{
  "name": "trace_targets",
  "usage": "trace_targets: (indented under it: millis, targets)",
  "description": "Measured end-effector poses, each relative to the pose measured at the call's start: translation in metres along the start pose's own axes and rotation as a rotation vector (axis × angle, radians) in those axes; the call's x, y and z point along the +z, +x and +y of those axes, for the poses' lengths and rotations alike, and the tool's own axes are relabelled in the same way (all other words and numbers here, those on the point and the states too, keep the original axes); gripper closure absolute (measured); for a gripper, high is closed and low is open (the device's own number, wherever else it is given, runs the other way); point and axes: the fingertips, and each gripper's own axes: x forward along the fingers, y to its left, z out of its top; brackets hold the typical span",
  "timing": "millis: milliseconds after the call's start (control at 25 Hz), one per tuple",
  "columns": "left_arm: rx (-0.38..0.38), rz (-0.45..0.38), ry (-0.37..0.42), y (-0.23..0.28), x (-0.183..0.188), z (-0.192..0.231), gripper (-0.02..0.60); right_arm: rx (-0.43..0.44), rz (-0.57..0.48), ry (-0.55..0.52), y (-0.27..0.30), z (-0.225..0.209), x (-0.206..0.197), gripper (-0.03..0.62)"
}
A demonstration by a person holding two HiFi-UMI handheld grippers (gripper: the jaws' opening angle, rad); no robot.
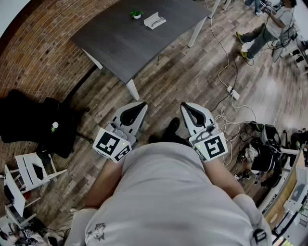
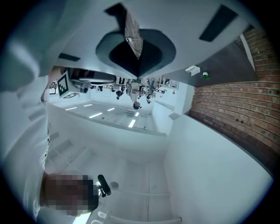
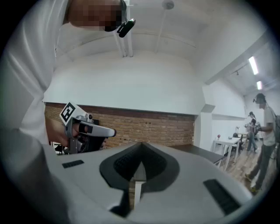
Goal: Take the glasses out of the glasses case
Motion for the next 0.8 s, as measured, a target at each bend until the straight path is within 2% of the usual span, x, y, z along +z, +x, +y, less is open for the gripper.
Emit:
trace_targets:
  millis: [640,800]
  targets:
    - [0.015,0.014,0.002,0.027,0.0,0.012,0.571,0.029,-0.006,0.001,0.015,-0.026,-0.005,0.589]
    - [0.019,0.023,-0.006,0.041,-0.004,0.019,0.571,0.003,0.01,0.011,0.021,-0.043,-0.01,0.589]
